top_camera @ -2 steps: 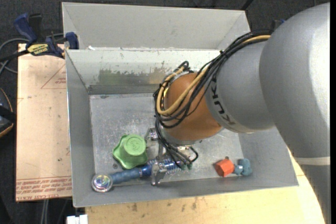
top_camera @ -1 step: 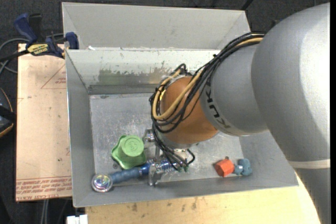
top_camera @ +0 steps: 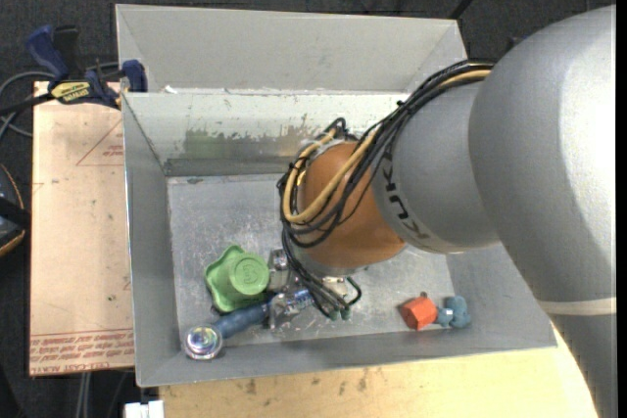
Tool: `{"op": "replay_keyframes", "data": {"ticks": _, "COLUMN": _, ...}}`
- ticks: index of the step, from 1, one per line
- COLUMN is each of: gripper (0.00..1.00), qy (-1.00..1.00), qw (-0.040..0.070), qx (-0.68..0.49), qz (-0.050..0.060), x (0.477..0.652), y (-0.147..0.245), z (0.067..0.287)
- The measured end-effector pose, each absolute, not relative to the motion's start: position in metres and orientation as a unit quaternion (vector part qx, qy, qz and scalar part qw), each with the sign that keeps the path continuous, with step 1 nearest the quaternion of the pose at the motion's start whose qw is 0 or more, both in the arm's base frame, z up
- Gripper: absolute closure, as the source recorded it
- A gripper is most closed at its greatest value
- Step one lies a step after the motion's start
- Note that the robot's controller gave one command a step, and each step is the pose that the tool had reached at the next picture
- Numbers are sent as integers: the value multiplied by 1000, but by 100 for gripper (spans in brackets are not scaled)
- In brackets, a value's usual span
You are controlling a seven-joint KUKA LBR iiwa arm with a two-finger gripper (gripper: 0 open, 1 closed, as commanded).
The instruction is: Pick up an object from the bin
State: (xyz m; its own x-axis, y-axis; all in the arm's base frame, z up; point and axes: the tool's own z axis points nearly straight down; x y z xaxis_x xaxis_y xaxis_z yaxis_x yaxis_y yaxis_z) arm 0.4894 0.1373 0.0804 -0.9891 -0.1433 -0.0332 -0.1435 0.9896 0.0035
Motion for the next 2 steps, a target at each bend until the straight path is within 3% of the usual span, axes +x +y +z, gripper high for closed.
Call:
{"op": "replay_keyframes", "data": {"ticks": 1, "gripper": 100, "qy": 997, "qw": 7, "qx": -71, "qz": 2, "x": 494, "y": 139, "z": 85}}
{"op": "replay_keyframes", "data": {"ticks": 2, "gripper": 100, "qy": 998, "qw": 2, "qx": -70, "qz": 1, "x": 495, "y": 139, "z": 116}}
